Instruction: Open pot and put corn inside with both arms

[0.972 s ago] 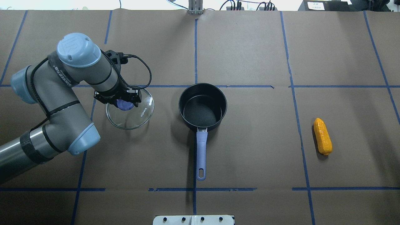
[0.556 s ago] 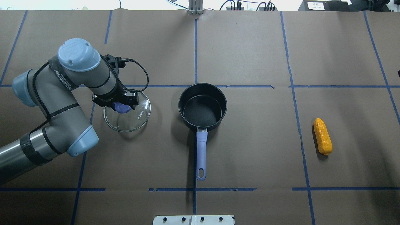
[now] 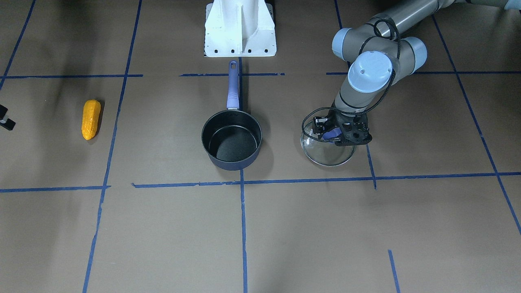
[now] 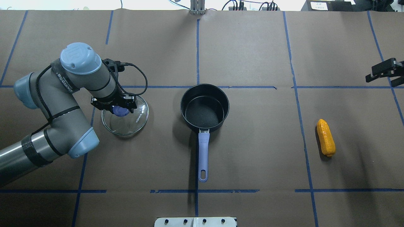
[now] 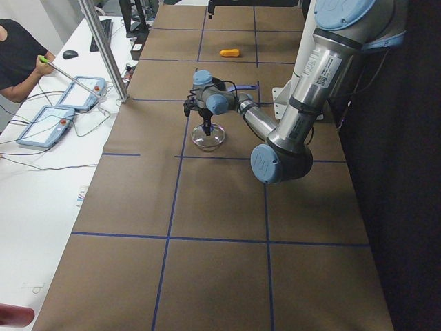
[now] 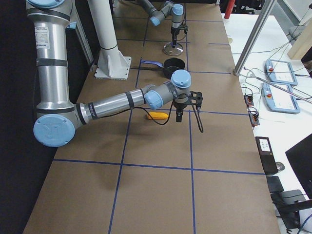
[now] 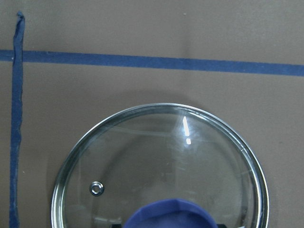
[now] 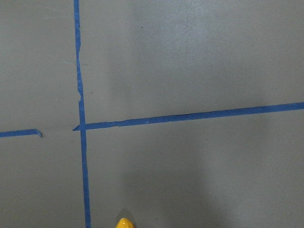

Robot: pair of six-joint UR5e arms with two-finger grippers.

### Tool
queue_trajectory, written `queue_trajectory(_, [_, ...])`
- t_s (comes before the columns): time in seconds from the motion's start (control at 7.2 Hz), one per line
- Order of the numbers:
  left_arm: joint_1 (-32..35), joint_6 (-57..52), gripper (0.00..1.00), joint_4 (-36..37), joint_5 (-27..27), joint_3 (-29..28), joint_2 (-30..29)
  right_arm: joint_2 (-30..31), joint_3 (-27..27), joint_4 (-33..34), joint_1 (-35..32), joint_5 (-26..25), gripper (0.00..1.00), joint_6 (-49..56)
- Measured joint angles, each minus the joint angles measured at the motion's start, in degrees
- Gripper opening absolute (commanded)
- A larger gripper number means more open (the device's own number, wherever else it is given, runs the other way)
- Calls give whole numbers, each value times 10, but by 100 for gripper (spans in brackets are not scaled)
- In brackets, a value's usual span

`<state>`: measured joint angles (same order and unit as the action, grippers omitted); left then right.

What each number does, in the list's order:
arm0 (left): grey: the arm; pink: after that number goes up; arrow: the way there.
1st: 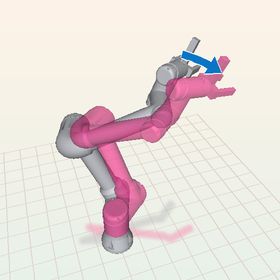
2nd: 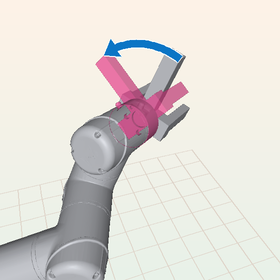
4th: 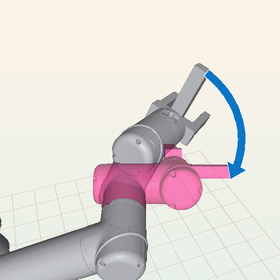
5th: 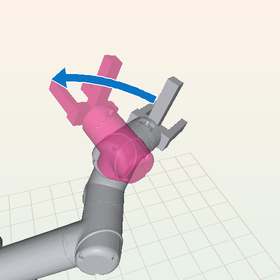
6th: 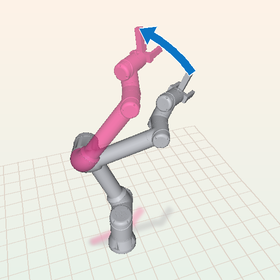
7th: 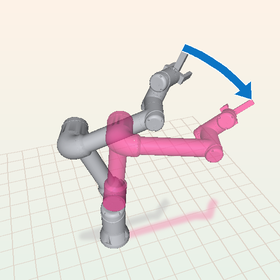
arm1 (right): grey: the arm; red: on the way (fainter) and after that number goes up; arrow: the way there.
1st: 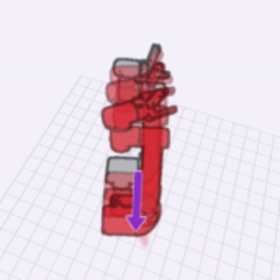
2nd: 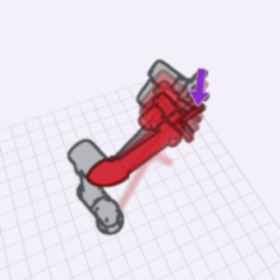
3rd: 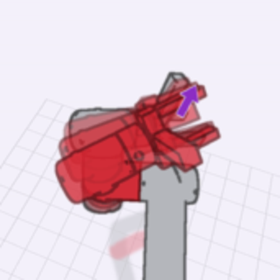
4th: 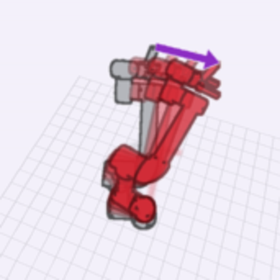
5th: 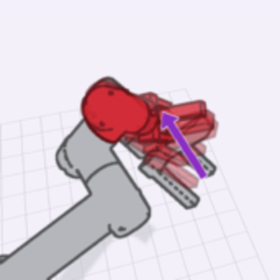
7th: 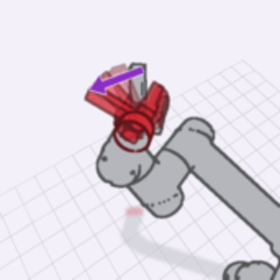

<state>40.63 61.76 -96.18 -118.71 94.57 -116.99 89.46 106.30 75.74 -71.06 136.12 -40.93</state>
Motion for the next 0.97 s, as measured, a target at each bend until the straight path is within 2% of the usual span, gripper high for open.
queue_trajectory(0.56, [1, 2, 100, 1, 2, 5, 2, -1, 2, -10, 47, -24, 100, -23])
queue_trajectory(0.97, [11, 2, 100, 13, -1, 28, 2, -4, 1, -41, 134, -85, 100, -103])
